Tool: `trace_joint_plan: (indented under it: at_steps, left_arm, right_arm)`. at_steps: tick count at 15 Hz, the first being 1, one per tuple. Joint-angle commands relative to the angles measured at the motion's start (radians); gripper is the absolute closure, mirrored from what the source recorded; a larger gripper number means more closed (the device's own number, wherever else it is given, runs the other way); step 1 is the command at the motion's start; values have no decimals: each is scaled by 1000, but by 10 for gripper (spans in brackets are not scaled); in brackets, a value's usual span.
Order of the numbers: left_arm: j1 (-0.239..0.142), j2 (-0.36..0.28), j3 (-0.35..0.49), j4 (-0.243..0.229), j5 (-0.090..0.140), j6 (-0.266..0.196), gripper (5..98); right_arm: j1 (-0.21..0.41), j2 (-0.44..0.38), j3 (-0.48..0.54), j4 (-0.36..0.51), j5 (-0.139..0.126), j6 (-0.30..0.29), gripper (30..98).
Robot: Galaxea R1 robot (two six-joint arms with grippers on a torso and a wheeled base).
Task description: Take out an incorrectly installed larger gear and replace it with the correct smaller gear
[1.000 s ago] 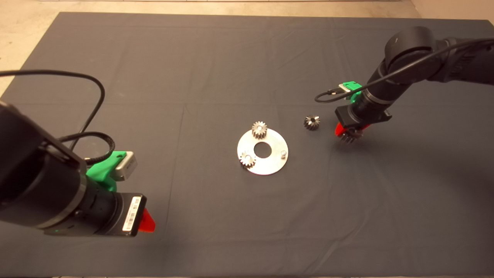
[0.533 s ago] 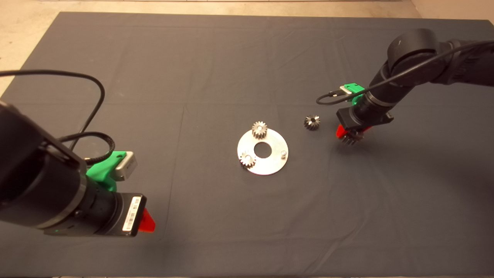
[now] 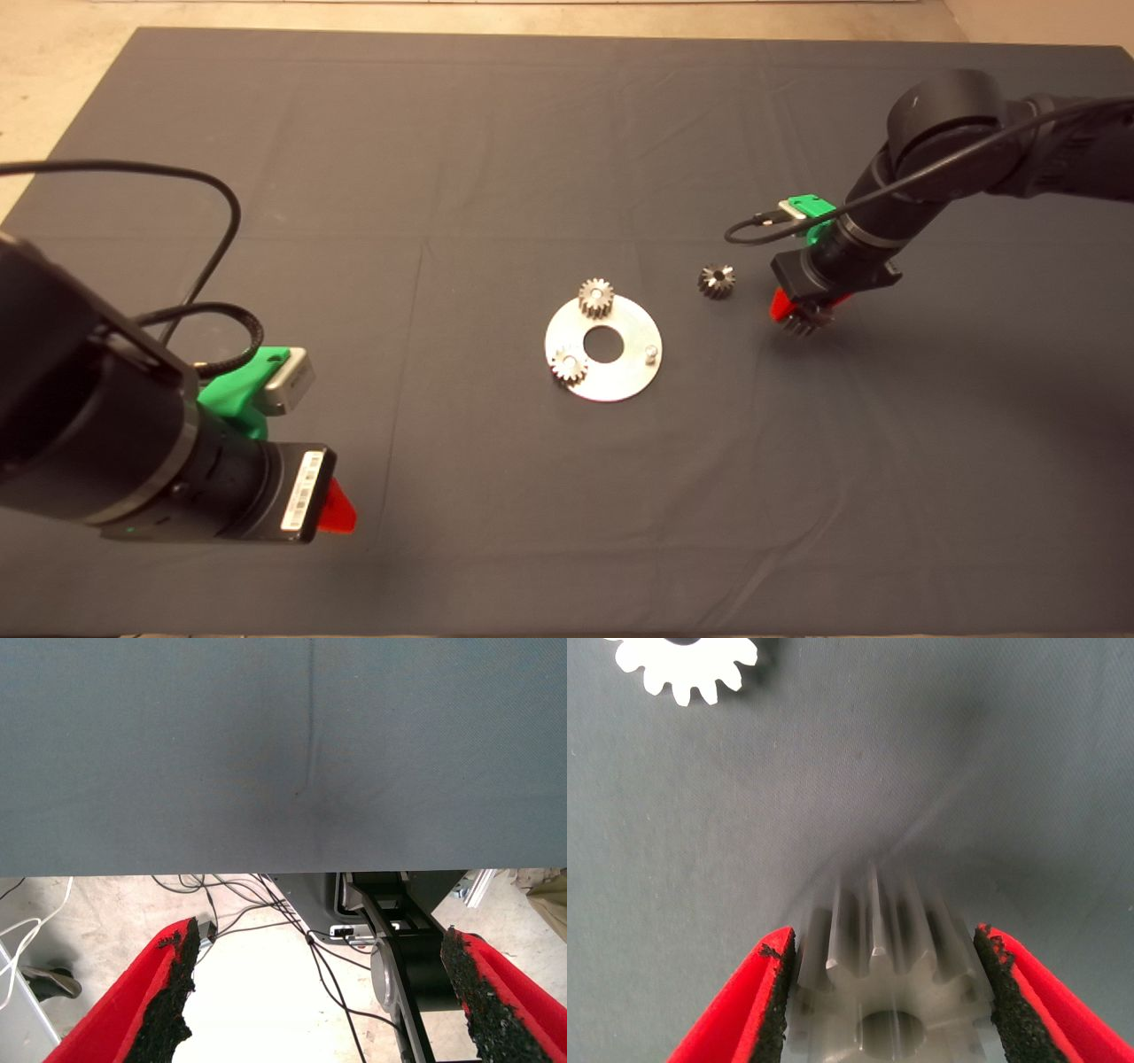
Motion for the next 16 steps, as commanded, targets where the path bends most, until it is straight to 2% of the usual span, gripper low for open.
trace_joint_plan:
  at_steps: [1,2,4,6,7,8,9,10,11,16]
  left_arm:
    - [-16,-1,1,-16,132,-6,347]
    - [-16,-1,0,-16,132,-6,347]
    - [-16,0,-1,-16,132,-6,347]
    - [-16,0,3,-16,132,-6,347]
    - [-16,0,3,-16,132,-6,347]
    - [-15,-1,4,-16,132,-6,347]
    - [-16,-1,3,-16,132,-6,347]
    - [-16,-1,3,-16,132,-6,347]
    - [-16,-1,1,-16,132,-6,347]
    - [-16,-1,-2,-16,132,-6,347]
  right_arm:
    - [11,-6,14,33,-131,0,754]
    - [0,-9,17,33,-131,5,754]
    - [-15,-12,28,31,-131,11,712]
    - [-15,-1,35,23,-131,9,711]
    - [-13,2,79,14,-131,5,711]
    - [-15,3,146,-47,-131,3,711]
    - [-11,1,187,-150,-131,5,711]
    - [-8,0,199,-193,-131,11,710]
    - [-4,-2,210,-197,-131,13,711]
    - [90,34,262,-204,-131,17,711]
